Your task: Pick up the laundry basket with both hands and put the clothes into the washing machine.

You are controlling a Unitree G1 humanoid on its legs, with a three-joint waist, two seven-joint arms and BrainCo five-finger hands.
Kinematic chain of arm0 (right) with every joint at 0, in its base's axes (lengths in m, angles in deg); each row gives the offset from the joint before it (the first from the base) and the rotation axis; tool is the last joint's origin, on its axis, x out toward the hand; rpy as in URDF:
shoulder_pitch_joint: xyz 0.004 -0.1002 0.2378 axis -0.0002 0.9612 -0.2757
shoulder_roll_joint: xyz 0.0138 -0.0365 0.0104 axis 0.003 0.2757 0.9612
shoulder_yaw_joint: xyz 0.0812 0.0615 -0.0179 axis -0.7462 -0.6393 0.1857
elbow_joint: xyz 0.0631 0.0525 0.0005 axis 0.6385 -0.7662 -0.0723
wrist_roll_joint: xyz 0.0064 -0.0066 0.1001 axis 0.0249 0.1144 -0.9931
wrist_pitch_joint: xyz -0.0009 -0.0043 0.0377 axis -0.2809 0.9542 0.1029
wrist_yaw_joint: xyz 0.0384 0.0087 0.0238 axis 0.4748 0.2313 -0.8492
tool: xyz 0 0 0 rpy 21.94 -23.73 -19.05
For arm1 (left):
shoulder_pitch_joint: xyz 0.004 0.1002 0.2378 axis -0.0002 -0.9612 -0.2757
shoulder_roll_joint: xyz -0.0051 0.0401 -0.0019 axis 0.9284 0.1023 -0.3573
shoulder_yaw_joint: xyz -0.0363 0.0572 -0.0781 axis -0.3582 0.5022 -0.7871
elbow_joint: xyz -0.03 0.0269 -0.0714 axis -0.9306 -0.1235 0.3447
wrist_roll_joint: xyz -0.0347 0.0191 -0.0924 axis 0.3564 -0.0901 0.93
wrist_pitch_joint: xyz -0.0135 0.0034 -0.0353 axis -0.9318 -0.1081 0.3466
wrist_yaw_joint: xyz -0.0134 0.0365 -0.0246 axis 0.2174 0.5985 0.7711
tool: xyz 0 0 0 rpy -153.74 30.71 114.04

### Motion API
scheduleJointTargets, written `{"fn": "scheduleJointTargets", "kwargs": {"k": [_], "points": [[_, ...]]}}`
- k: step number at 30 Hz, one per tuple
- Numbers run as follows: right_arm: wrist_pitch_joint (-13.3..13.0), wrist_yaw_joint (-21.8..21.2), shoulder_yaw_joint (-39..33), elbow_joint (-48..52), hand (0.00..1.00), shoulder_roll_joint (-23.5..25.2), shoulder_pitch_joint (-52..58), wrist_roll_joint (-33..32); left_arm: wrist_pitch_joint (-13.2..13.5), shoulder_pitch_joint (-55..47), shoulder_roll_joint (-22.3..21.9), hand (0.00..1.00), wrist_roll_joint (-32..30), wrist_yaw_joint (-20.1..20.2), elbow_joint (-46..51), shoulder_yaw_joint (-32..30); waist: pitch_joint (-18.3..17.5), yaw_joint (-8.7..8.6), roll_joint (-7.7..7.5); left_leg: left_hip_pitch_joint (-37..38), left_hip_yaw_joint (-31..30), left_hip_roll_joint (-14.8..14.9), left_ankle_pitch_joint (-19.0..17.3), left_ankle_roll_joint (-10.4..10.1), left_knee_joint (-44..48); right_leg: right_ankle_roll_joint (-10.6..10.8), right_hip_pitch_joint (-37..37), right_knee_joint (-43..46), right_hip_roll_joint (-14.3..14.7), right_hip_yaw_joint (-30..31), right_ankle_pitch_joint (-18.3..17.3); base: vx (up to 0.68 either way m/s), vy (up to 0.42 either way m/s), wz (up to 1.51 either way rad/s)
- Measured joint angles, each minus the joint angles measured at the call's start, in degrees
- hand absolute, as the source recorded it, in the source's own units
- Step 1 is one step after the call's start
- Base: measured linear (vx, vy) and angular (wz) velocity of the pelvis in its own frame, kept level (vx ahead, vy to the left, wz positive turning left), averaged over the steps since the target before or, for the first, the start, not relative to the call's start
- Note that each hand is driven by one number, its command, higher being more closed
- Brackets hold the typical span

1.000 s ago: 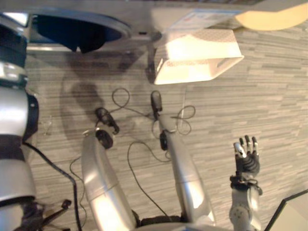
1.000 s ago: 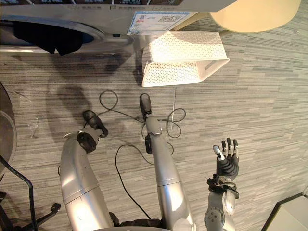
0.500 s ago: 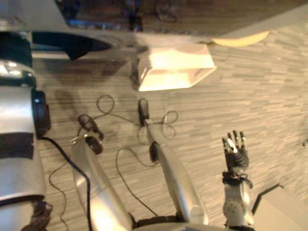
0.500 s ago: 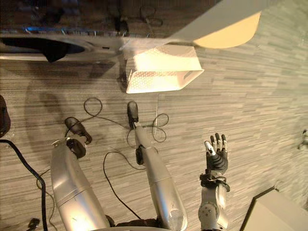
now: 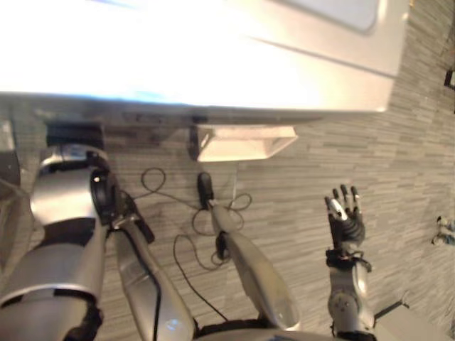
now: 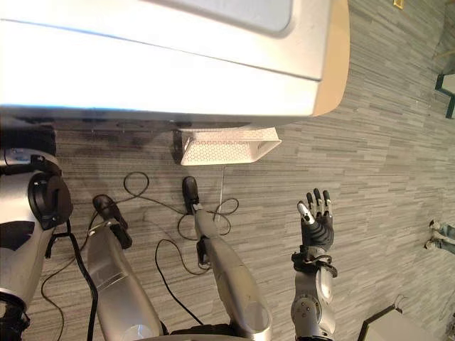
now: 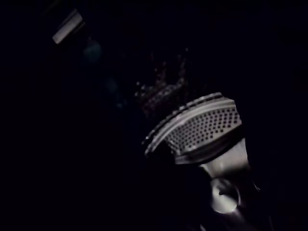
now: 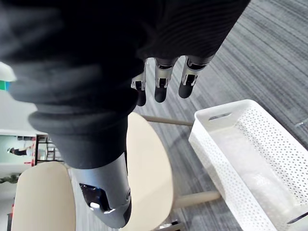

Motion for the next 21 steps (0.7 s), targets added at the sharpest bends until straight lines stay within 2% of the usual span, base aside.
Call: {"fn": "scheduleJointTargets", "kwargs": {"k": [4,6,8,9,10,11,12,13,14,15,16,18,19,21], "points": [[-0.6,0.3,0.0,-0.8,0.0,-0.6,0.0,0.4,1.1,-6.7,-0.4,0.0,-0.1,-1.2,3.5,-1.2,0.0,0.26,-0.05,4.7,1.0,-0.4,1.2,-0.6,-3.9,0.0,2.8,0.0,0.1,-0.3,0.0,0.09,0.107,0.13],[-1.0,1.3,-0.2,-1.9,0.0,-1.3,-0.2,0.7,2.2,-10.7,-0.9,0.0,-0.4,-1.5,5.7,-1.4,-0.1,0.47,-0.14,7.5,1.0,-1.8,3.5,-0.5,-7.1,0.0,4.2,0.0,-0.5,-0.4,0.0,0.12,0.117,0.29],[-1.1,1.7,-0.3,-3.8,0.0,-2.4,-0.9,1.1,3.6,-15.9,-3.0,0.0,0.2,-1.4,10.1,-3.4,-0.2,1.42,-0.13,10.2,1.0,-2.8,5.4,-0.7,-9.0,-0.3,5.8,0.0,-1.1,-0.4,-0.2,0.14,0.106,0.27],[-1.1,2.3,-0.3,-5.3,0.0,-2.6,-1.2,1.5,5.0,-21.3,-5.6,0.0,0.3,-1.0,13.3,-3.9,-1.1,1.56,-0.09,10.8,0.6,-4.1,7.1,-0.7,-9.0,-2.6,7.0,0.0,-2.2,-0.5,-1.9,0.1,0.06,0.38],[-1.1,2.5,-0.4,-6.4,0.0,-2.7,-1.3,1.5,5.4,-24.5,-7.2,0.0,0.3,-0.8,15.1,-4.1,-2.1,1.77,0.0,10.3,0.5,-4.6,7.8,-0.7,-7.8,-3.7,7.5,0.0,-2.7,-0.4,-2.8,0.11,0.057,0.56],[-1.2,2.7,-1.0,-10.3,0.0,-2.8,-3.3,2.0,6.4,-32.1,-11.4,0.0,0.3,-0.4,17.8,-4.2,-4.5,2.62,0.19,6.1,-0.9,-6.2,5.5,-0.6,-4.8,-6.6,8.3,0.6,-4.0,0.2,-5.1,0.08,0.031,0.42],[-1.2,2.8,-1.4,-12.1,0.0,-3.2,-4.1,2.1,6.7,-34.6,-13.4,0.0,0.3,-0.3,18.1,-4.1,-5.5,2.94,0.87,6.8,-1.3,-7.8,6.1,0.3,-10.2,-6.4,8.2,0.9,-4.5,0.0,-5.8,0.09,0.042,0.31],[-0.9,3.2,-1.9,-14.0,0.0,-4.2,-4.7,2.4,7.1,-39.3,-17.0,0.0,0.4,0.1,18.2,-3.7,-6.6,4.13,2.66,8.9,-1.0,-9.6,14.0,2.8,-18.6,-3.8,8.4,3.1,-4.5,-0.1,-9.1,0.1,0.071,0.43],[-0.9,3.6,-2.7,-16.1,0.0,-4.0,-4.7,2.6,7.0,-44.7,-20.3,0.0,0.4,1.2,18.0,-2.5,-7.8,4.48,3.19,11.3,0.3,-11.3,13.3,2.2,-20.2,-3.4,8.6,7.2,-6.4,-0.4,-15.8,0.13,0.081,0.75],[-0.6,3.8,-2.9,-18.7,0.0,-4.0,-5.1,2.7,7.2,-50.1,-22.6,0.0,0.4,2.0,18.0,-1.0,-8.5,4.77,3.28,13.2,0.4,-13.6,13.3,2.3,-20.6,-2.9,9.3,10.9,-8.5,-0.5,-20.8,0.11,0.065,0.88],[-0.3,3.8,-2.9,-19.7,0.0,-4.0,-5.4,2.7,7.2,-52.8,-23.8,0.0,0.3,2.1,17.9,-0.2,-9.0,4.88,3.42,13.9,0.4,-14.2,13.3,2.3,-20.6,-2.8,9.8,11.8,-9.1,-0.4,-22.0,0.09,0.028,0.64],[0.3,3.8,-3.1,-22.8,0.0,-4.0,-6.0,3.3,7.3,-61.0,-26.0,0.0,0.4,4.6,16.1,2.0,-11.3,6.37,4.66,16.9,0.8,-15.4,13.3,2.3,-21.5,-2.3,11.9,12.6,-10.1,-0.5,-23.2,0.05,0.032,0.19],[0.3,3.8,-3.1,-23.9,0.0,-4.0,-6.2,3.7,7.2,-62.6,-26.5,0.0,0.4,5.1,15.2,2.6,-11.9,6.3,5.07,17.9,0.8,-15.8,13.3,2.3,-22.1,-2.1,12.8,12.6,-10.4,-0.5,-23.6,0.03,0.032,0.14],[0.7,4.1,-4.4,-28.4,0.0,-4.0,-6.3,4.2,7.2,-67.8,-29.1,0.0,0.4,7.2,11.5,4.9,-14.7,6.31,6.94,21.2,0.9,-17.3,13.4,2.4,-25.1,-1.3,14.5,12.9,-11.4,-0.7,-24.5,0.0,0.036,0.15]]}}
